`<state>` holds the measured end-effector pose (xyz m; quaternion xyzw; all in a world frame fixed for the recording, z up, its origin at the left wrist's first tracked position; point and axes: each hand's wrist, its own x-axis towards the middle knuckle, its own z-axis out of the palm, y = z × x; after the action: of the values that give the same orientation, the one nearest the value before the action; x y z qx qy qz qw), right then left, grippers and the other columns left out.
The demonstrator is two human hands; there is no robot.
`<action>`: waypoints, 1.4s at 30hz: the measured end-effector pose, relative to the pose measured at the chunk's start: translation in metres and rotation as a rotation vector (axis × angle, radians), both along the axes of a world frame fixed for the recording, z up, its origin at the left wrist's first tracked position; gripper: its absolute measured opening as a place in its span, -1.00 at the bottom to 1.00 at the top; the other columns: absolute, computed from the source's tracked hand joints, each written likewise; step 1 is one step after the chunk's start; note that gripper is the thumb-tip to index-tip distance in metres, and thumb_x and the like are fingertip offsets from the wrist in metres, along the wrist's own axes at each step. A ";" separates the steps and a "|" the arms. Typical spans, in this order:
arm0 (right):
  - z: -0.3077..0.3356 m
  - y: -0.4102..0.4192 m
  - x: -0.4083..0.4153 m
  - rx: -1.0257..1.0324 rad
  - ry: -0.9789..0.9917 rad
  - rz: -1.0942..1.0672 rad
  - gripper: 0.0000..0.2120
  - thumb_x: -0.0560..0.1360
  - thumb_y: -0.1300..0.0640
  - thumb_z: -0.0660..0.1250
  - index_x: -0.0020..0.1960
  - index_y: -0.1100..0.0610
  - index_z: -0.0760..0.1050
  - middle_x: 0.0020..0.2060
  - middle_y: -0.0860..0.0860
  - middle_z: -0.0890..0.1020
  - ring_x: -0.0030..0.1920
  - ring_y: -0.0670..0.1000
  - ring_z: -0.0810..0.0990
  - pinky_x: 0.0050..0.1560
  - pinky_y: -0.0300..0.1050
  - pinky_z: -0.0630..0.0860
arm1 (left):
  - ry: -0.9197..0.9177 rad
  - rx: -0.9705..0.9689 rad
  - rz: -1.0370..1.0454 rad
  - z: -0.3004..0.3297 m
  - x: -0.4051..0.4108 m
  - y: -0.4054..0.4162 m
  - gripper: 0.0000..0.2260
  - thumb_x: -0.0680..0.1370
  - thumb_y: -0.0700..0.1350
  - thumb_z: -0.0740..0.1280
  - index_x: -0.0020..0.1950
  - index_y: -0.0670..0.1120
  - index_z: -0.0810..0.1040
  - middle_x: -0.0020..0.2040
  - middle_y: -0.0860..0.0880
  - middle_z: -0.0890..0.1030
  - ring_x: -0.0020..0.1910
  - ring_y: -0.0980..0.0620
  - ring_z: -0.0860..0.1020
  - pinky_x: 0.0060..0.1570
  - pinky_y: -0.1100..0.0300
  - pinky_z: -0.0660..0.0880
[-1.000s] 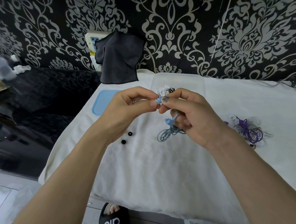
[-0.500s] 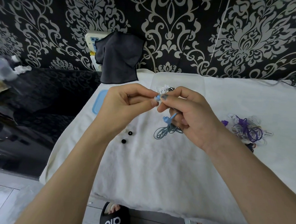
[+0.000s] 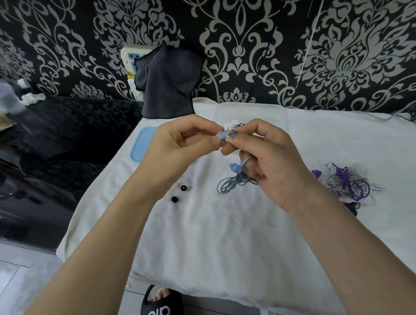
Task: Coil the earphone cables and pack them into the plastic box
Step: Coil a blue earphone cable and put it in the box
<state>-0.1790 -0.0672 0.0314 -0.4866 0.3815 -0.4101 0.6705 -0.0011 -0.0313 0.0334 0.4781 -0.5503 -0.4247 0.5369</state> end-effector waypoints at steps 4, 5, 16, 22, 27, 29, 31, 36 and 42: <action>-0.002 -0.002 -0.001 -0.004 -0.004 -0.007 -0.92 0.54 0.24 0.39 -0.10 0.23 0.53 -0.30 0.14 0.68 -0.53 -0.04 0.14 -0.36 -0.03 0.03 | -0.033 0.008 -0.009 0.000 -0.002 0.000 -0.89 0.55 -0.38 0.41 0.06 -0.28 0.61 -0.08 -0.04 0.72 -0.07 0.02 0.70 0.04 0.25 0.55; -0.002 -0.002 -0.002 -0.007 0.001 -0.006 -0.92 0.54 0.23 0.39 -0.09 0.24 0.53 -0.30 0.14 0.68 -0.53 -0.03 0.14 -0.34 -0.01 0.02 | -0.041 0.011 -0.010 0.001 -0.002 0.000 -0.89 0.54 -0.38 0.41 0.05 -0.27 0.61 -0.09 -0.04 0.72 -0.07 0.01 0.70 0.04 0.25 0.55; -0.003 -0.003 -0.001 -0.001 0.032 -0.035 -0.87 0.55 0.22 0.39 -0.01 0.30 0.54 -0.30 0.12 0.69 -0.49 -0.01 0.15 -0.34 -0.03 0.03 | -0.072 0.032 -0.004 0.001 -0.003 0.001 -0.90 0.55 -0.37 0.41 -0.02 -0.20 0.58 -0.06 -0.07 0.71 -0.03 -0.04 0.69 0.10 0.15 0.58; -0.005 -0.004 0.000 -0.015 0.048 -0.051 -0.79 0.54 0.21 0.38 0.06 0.36 0.50 -0.28 0.12 0.69 -0.52 -0.03 0.14 -0.44 -0.17 0.05 | -0.200 0.052 0.009 -0.003 -0.002 0.000 -0.93 0.56 -0.37 0.39 0.00 -0.28 0.53 -0.11 -0.18 0.70 -0.13 -0.05 0.72 0.12 -0.01 0.62; -0.006 -0.003 0.000 -0.063 0.103 -0.054 -0.89 0.55 0.22 0.38 0.02 0.26 0.52 -0.29 0.11 0.70 -0.53 -0.04 0.19 -0.51 -0.26 0.15 | -0.245 0.055 0.014 -0.004 -0.003 0.000 -0.90 0.58 -0.36 0.38 -0.02 -0.19 0.52 -0.09 -0.19 0.68 -0.13 -0.07 0.71 0.16 -0.16 0.61; -0.006 -0.003 0.000 -0.082 0.130 -0.058 -0.92 0.56 0.23 0.37 0.01 0.24 0.53 -0.29 0.11 0.70 -0.54 -0.05 0.21 -0.53 -0.28 0.18 | -0.256 0.052 0.019 -0.005 -0.003 0.000 -0.89 0.58 -0.35 0.37 -0.02 -0.18 0.51 -0.10 -0.18 0.67 -0.15 -0.08 0.70 0.15 -0.20 0.60; -0.007 -0.002 0.001 -0.090 0.152 -0.070 -0.92 0.56 0.24 0.36 0.01 0.25 0.52 -0.28 0.11 0.71 -0.54 -0.07 0.24 -0.55 -0.30 0.20 | -0.276 0.041 0.028 -0.006 -0.004 0.000 -0.89 0.57 -0.35 0.37 -0.02 -0.18 0.51 -0.11 -0.18 0.67 -0.13 -0.12 0.70 0.14 -0.25 0.58; -0.007 -0.001 0.005 -0.122 0.187 -0.099 -0.94 0.57 0.23 0.37 -0.02 0.23 0.51 -0.29 0.08 0.72 -0.52 -0.10 0.30 -0.52 -0.33 0.24 | -0.294 0.026 0.063 -0.007 -0.006 0.000 -0.87 0.54 -0.39 0.36 -0.01 -0.19 0.51 -0.10 -0.20 0.70 -0.04 -0.16 0.71 0.12 -0.34 0.54; -0.006 0.001 0.004 -0.187 0.224 -0.122 -0.95 0.56 0.22 0.37 -0.06 0.18 0.51 -0.29 0.06 0.73 -0.49 -0.11 0.35 -0.48 -0.29 0.30 | -0.259 0.033 0.075 -0.005 -0.007 0.001 -0.90 0.57 -0.24 0.43 -0.01 -0.20 0.53 -0.12 -0.17 0.71 -0.04 -0.15 0.72 0.11 -0.26 0.58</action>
<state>-0.1746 -0.0666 0.0251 -0.5658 0.4428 -0.4268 0.5492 -0.0084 -0.0303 0.0286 0.5579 -0.5896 -0.3480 0.4691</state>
